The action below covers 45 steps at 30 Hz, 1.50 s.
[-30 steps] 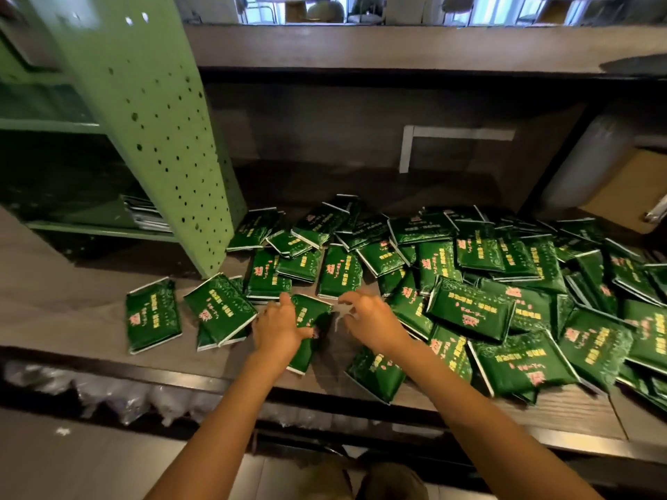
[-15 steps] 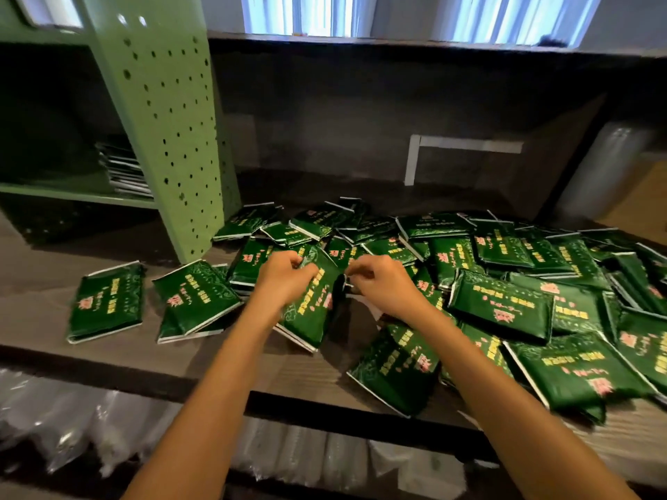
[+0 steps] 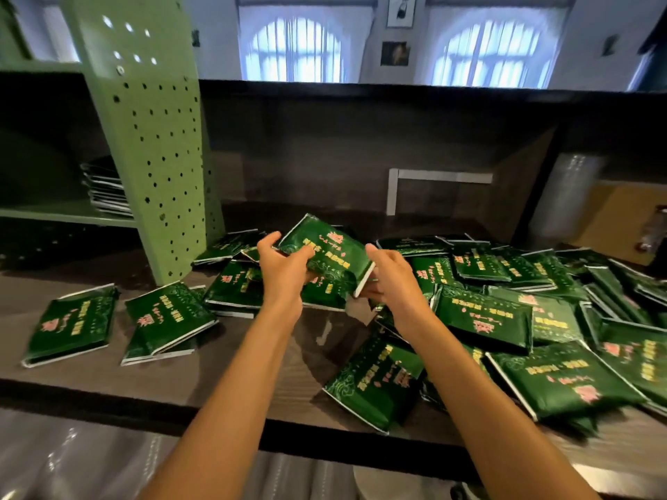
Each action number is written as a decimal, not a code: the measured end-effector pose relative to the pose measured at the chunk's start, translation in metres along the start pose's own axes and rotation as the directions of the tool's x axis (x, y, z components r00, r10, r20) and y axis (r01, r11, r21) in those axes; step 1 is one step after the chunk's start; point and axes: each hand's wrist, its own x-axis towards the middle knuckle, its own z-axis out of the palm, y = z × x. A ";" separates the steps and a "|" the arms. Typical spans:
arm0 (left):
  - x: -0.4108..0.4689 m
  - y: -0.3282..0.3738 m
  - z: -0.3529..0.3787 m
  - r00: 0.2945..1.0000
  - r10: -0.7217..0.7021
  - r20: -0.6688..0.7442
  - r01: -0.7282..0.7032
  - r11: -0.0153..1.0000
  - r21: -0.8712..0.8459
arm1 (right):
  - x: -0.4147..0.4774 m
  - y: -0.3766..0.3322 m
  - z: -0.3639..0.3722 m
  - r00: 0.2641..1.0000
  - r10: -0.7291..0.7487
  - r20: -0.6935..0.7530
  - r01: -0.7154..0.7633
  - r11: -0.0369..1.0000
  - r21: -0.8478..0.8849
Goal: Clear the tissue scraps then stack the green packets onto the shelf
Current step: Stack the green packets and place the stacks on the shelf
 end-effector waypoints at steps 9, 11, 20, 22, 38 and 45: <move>0.003 -0.019 0.006 0.999 -0.030 -0.035 0.034 0.989 0.144 | 0.000 -0.003 -0.010 0.995 0.016 -0.096 0.012 0.958 0.288; 0.005 -0.018 0.001 0.998 -0.061 -0.006 0.061 0.978 0.202 | -0.002 -0.004 -0.010 0.992 -0.016 -0.127 0.048 0.965 0.257; -0.004 -0.027 0.002 0.966 0.014 0.258 -0.107 0.932 0.348 | 0.000 0.004 -0.009 0.998 0.061 0.015 -0.061 0.895 0.441; -0.001 -0.030 0.000 0.970 0.143 0.197 -0.225 0.839 0.496 | -0.001 0.006 -0.007 0.999 0.038 0.015 -0.041 0.926 0.376; 0.008 -0.033 -0.013 0.984 -0.105 0.147 -0.086 0.439 0.894 | 0.001 0.007 -0.012 0.954 -0.095 -0.284 0.115 0.992 0.053; 0.014 -0.045 0.000 0.993 -0.002 0.120 -0.118 0.181 0.976 | 0.002 0.009 -0.014 0.956 -0.118 -0.268 0.136 0.989 0.050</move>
